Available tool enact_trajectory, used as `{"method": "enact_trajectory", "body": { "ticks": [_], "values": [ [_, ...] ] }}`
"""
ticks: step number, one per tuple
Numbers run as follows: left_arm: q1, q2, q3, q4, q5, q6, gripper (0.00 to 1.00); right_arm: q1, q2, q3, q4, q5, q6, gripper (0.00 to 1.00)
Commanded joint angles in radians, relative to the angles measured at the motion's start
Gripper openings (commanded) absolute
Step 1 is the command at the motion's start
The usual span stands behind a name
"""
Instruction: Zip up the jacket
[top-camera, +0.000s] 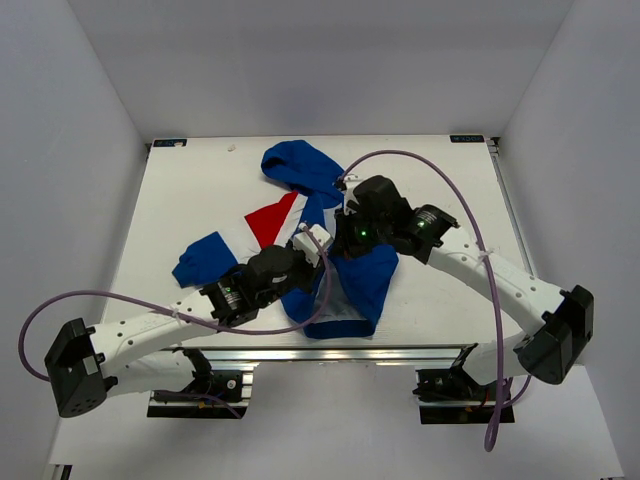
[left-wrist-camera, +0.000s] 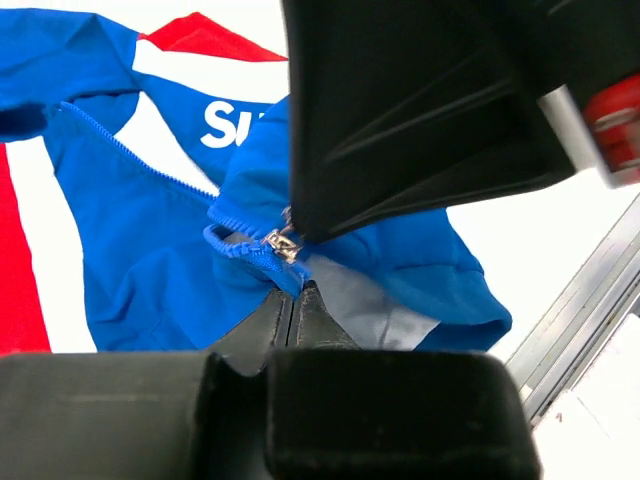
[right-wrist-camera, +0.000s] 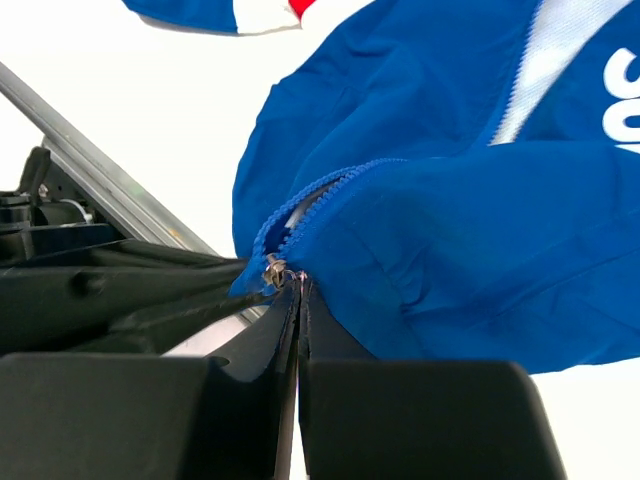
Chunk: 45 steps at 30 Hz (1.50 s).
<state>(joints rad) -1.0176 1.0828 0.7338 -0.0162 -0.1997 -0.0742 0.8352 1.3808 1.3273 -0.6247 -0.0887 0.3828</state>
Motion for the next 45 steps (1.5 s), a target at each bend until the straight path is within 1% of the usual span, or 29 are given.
{"method": "enact_trajectory", "body": {
  "ticks": [1,5,6,10,14,17,18,19,20,21,23,25,28,29,30,31,33,34,36,37,38,40,41,45],
  "values": [
    [-0.027,-0.070,-0.004,0.044,0.036,0.031,0.00,-0.002,0.037,0.050,0.063,0.070,-0.010,0.00],
    [-0.038,-0.089,-0.001,0.021,0.013,0.040,0.00,-0.002,0.026,0.059,0.104,0.083,-0.012,0.00],
    [-0.039,-0.084,0.003,-0.019,0.013,0.037,0.00,-0.002,0.011,0.059,0.112,0.083,-0.016,0.00],
    [-0.041,-0.038,0.007,-0.074,0.031,-0.010,0.00,-0.002,-0.035,0.049,0.143,0.072,-0.028,0.00],
    [-0.041,-0.021,-0.010,-0.103,0.043,-0.076,0.00,-0.002,-0.055,0.056,0.106,0.081,-0.042,0.00],
    [-0.041,-0.021,0.006,-0.137,0.010,-0.107,0.00,-0.002,-0.057,0.061,0.048,0.055,-0.058,0.00],
    [-0.041,-0.023,0.012,-0.140,0.000,-0.108,0.20,-0.002,-0.055,0.061,0.033,0.047,-0.059,0.00],
    [-0.041,-0.026,0.018,-0.142,-0.009,-0.110,0.29,-0.002,-0.057,0.055,0.008,0.043,-0.055,0.00],
    [-0.041,-0.035,0.016,-0.134,-0.020,-0.102,0.42,-0.002,-0.065,0.047,0.003,0.023,-0.055,0.00],
    [-0.042,-0.038,0.018,-0.127,-0.023,-0.098,0.63,-0.002,-0.068,0.043,-0.003,0.012,-0.052,0.00],
    [-0.044,-0.041,0.018,-0.102,-0.024,-0.075,0.73,-0.002,-0.072,0.039,-0.020,-0.017,-0.050,0.00],
    [-0.055,-0.041,0.025,-0.094,-0.041,-0.055,0.81,-0.002,-0.074,0.049,-0.046,-0.026,-0.048,0.00],
    [-0.081,-0.024,0.047,-0.106,-0.104,-0.024,0.83,-0.002,-0.069,0.076,-0.073,-0.025,-0.048,0.00],
    [-0.090,-0.021,0.053,-0.102,-0.127,-0.004,0.85,-0.002,-0.063,0.093,-0.092,-0.023,-0.050,0.00],
    [-0.110,-0.018,0.053,-0.096,-0.150,0.011,0.86,-0.002,-0.060,0.102,-0.098,-0.025,-0.051,0.00],
    [-0.117,-0.006,0.055,-0.088,-0.206,0.020,0.86,-0.002,-0.057,0.108,-0.104,-0.028,-0.050,0.00],
    [-0.145,0.011,0.065,-0.065,-0.237,0.060,0.86,-0.002,-0.046,0.133,-0.124,-0.028,-0.053,0.00],
    [-0.159,0.029,0.068,-0.057,-0.294,0.071,0.86,-0.004,-0.043,0.139,-0.127,-0.028,-0.053,0.00],
    [-0.202,0.046,0.072,-0.027,-0.366,0.128,0.82,-0.004,-0.040,0.147,-0.130,-0.040,-0.055,0.00],
    [-0.217,0.067,0.073,-0.007,-0.447,0.154,0.81,-0.004,-0.039,0.147,-0.130,-0.045,-0.052,0.00],
    [-0.245,0.075,0.075,0.005,-0.493,0.165,0.78,-0.005,-0.035,0.148,-0.132,-0.045,-0.050,0.00],
    [-0.271,0.091,0.079,0.009,-0.565,0.177,0.75,-0.007,-0.035,0.147,-0.129,-0.046,-0.051,0.00],
    [-0.283,0.100,0.079,0.047,-0.620,0.194,0.74,-0.007,-0.035,0.145,-0.129,-0.049,-0.051,0.00],
    [-0.315,0.106,0.067,0.093,-0.716,0.228,0.72,-0.013,-0.039,0.138,-0.125,-0.054,-0.050,0.00]
  ]
}}
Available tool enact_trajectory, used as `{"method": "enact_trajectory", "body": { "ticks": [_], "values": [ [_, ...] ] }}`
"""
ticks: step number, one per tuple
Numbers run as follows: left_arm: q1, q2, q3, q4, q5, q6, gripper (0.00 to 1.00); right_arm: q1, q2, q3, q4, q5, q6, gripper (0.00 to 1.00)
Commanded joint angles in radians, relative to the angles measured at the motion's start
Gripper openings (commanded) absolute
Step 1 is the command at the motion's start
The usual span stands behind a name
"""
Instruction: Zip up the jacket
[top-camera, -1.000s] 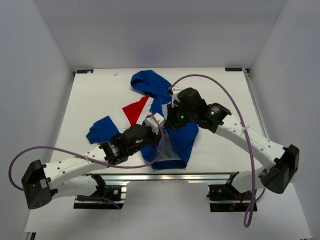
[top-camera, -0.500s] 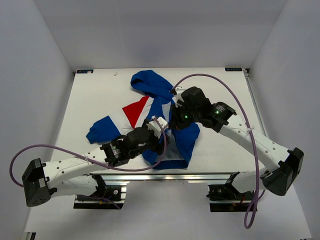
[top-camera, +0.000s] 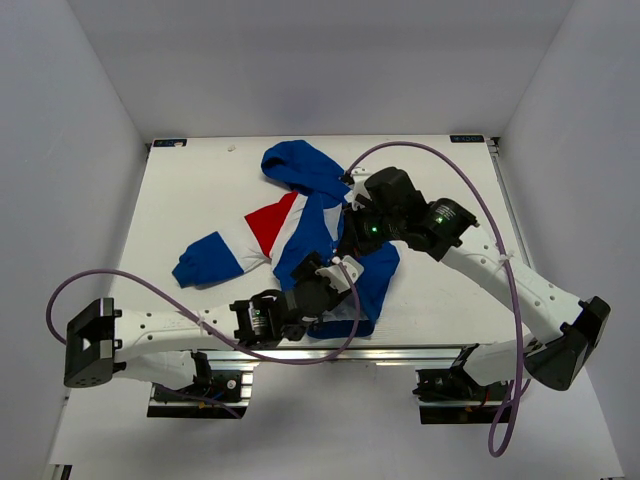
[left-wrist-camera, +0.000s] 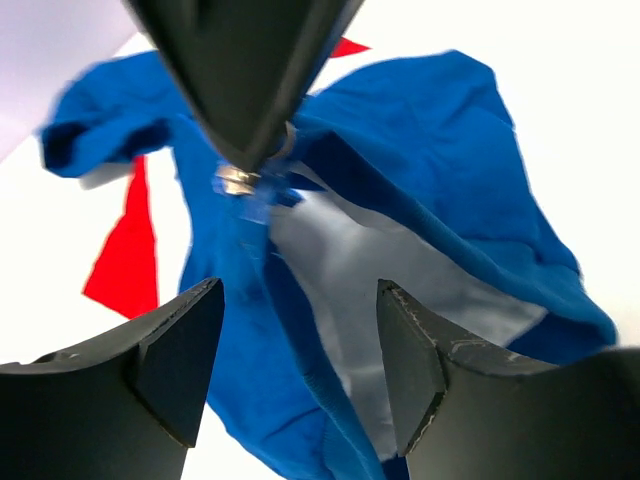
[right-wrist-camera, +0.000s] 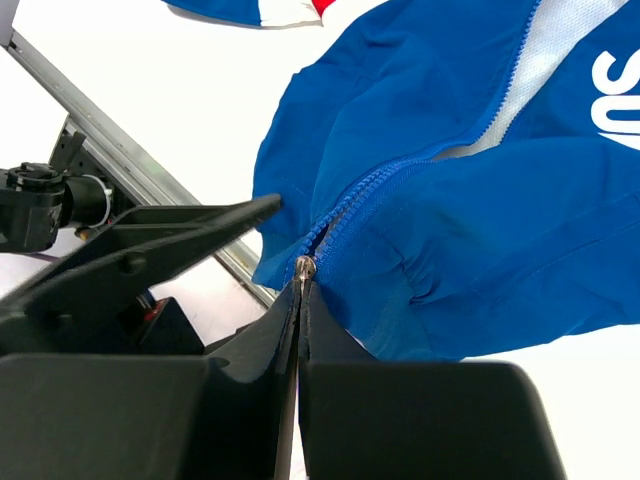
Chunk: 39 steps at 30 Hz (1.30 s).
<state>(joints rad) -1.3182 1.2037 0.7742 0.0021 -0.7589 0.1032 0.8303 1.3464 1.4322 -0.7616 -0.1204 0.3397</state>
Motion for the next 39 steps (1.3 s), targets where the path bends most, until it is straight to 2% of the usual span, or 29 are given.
{"method": "enact_trajectory", "body": {
  "ticks": [1,4,11,17,19,23,24,25,31,38,39],
  "values": [
    [-0.015,-0.016,0.023,0.081,-0.163,0.053,0.72,-0.010,-0.006,0.028,0.013,-0.022,-0.007,0.00],
    [-0.015,-0.033,0.011,0.127,-0.135,0.069,0.71,-0.013,-0.009,0.020,0.016,-0.030,-0.008,0.00],
    [-0.016,-0.044,-0.016,0.180,-0.063,0.148,0.61,-0.020,-0.009,0.011,0.030,-0.050,-0.008,0.00],
    [-0.015,-0.016,-0.009,0.121,0.029,0.139,0.38,-0.023,-0.007,0.011,0.039,-0.076,-0.007,0.00],
    [-0.015,-0.013,-0.010,0.113,0.030,0.138,0.28,-0.022,-0.006,0.011,0.041,-0.076,-0.007,0.00],
    [-0.016,-0.029,-0.015,0.137,0.050,0.147,0.19,-0.025,-0.001,0.011,0.042,-0.084,-0.010,0.00],
    [-0.015,-0.033,-0.021,0.153,0.056,0.150,0.07,-0.025,0.000,0.010,0.044,-0.085,-0.011,0.00],
    [-0.015,-0.038,-0.021,0.159,0.059,0.154,0.00,-0.025,0.003,0.008,0.042,-0.087,-0.011,0.00],
    [-0.015,-0.055,-0.021,0.157,0.130,0.174,0.00,-0.026,0.022,0.011,0.045,-0.061,-0.016,0.00],
    [-0.016,-0.075,-0.029,0.157,0.106,0.162,0.00,-0.030,0.014,0.019,0.039,-0.059,-0.021,0.00],
    [-0.016,-0.075,-0.029,0.157,0.090,0.158,0.05,-0.030,0.011,0.019,0.036,-0.061,-0.022,0.00]
  ]
}}
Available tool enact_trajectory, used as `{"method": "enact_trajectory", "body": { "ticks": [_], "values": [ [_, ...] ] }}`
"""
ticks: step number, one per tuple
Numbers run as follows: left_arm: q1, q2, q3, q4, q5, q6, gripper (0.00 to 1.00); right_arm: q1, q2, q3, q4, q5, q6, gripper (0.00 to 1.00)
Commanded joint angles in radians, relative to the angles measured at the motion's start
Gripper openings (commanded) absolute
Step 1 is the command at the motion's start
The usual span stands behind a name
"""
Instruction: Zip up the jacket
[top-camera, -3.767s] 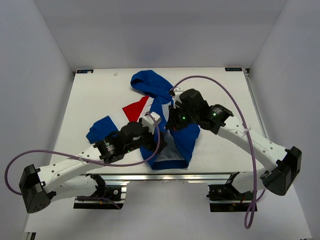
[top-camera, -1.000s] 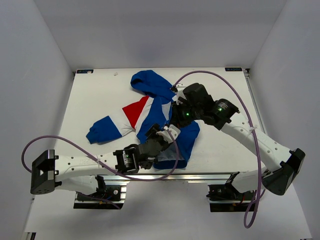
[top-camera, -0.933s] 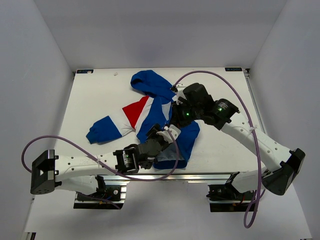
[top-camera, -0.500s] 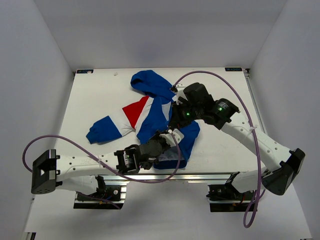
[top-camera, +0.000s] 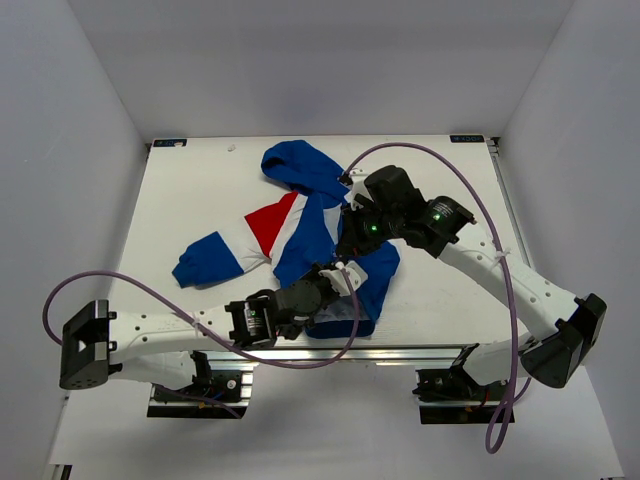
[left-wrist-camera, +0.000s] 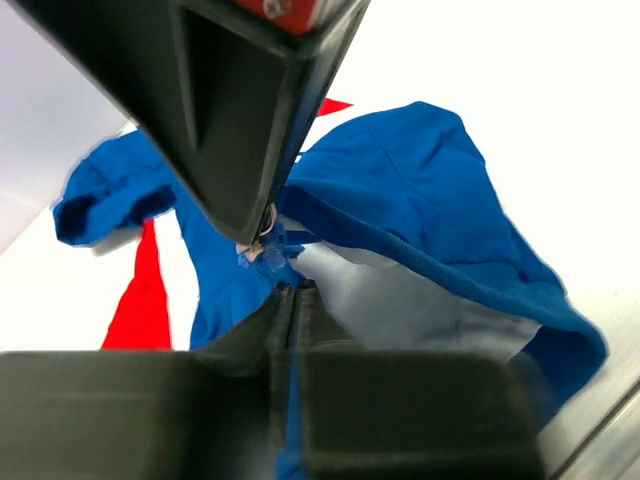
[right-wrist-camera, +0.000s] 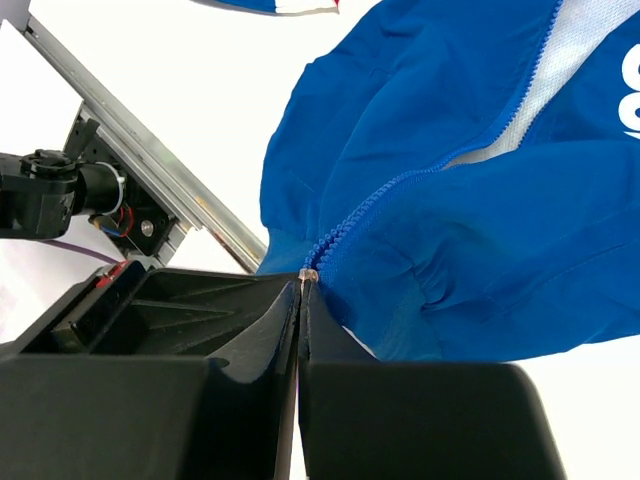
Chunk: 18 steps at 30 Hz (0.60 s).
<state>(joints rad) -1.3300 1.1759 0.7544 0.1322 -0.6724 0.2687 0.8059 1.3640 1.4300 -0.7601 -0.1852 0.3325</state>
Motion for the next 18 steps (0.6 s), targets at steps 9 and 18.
{"method": "enact_trajectory", "body": {
  "ticks": [9,18],
  "values": [
    [-0.003,-0.002,0.013,0.024,-0.131,-0.011,0.82,-0.007,-0.023,0.004,0.044,-0.030,-0.013,0.00],
    [-0.003,0.045,-0.021,0.133,-0.176,0.079,0.74,-0.007,-0.034,0.003,0.045,-0.045,-0.016,0.00]
  ]
}}
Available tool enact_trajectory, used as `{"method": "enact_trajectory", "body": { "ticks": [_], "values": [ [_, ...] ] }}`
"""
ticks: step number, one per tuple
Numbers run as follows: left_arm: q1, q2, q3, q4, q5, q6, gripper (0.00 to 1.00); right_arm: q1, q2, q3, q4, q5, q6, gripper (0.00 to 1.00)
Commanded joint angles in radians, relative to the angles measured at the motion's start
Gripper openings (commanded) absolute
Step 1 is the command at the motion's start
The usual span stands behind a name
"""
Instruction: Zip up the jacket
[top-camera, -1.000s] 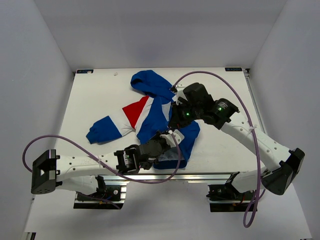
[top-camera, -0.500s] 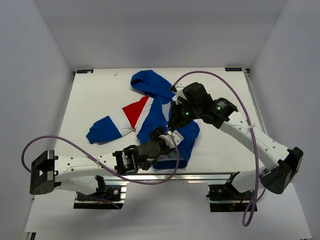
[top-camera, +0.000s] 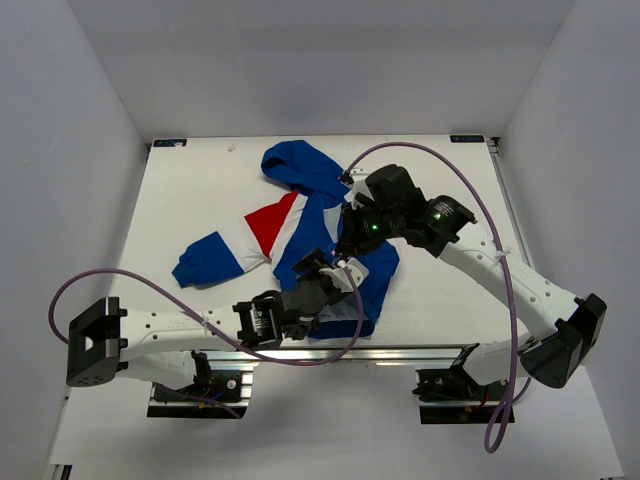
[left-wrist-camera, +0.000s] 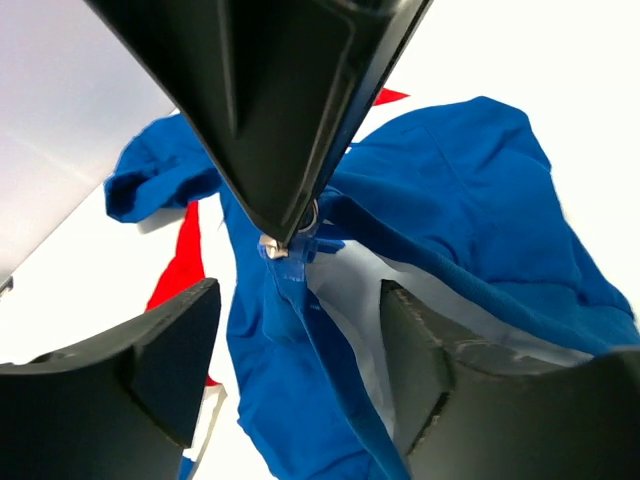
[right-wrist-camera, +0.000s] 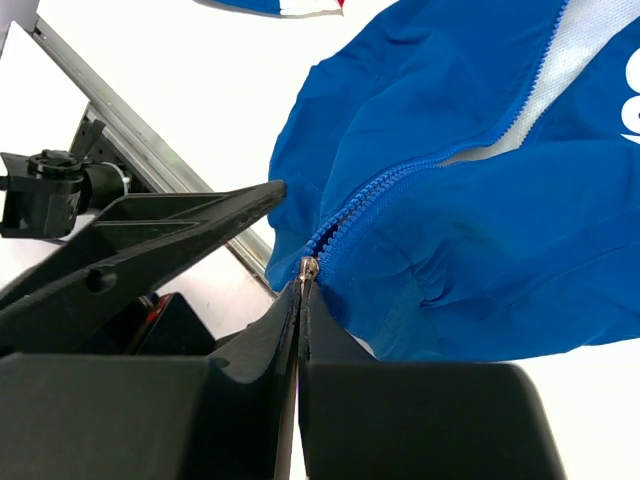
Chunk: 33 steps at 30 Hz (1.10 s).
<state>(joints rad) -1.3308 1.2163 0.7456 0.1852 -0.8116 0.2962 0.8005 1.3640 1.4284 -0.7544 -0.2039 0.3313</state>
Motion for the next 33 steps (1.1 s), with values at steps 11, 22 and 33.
{"method": "enact_trajectory", "body": {
  "ticks": [11,22,33],
  "values": [
    [-0.002,0.028,-0.009,0.099,0.022,0.106,0.05,-0.003,-0.034,0.003,0.040,-0.020,-0.018,0.00],
    [-0.002,-0.067,-0.006,0.037,0.133,0.046,0.00,-0.011,0.006,0.027,0.101,0.181,-0.020,0.00],
    [-0.004,-0.170,0.028,-0.110,0.281,-0.038,0.00,-0.023,0.040,0.012,0.249,0.176,-0.191,0.00]
  ]
}}
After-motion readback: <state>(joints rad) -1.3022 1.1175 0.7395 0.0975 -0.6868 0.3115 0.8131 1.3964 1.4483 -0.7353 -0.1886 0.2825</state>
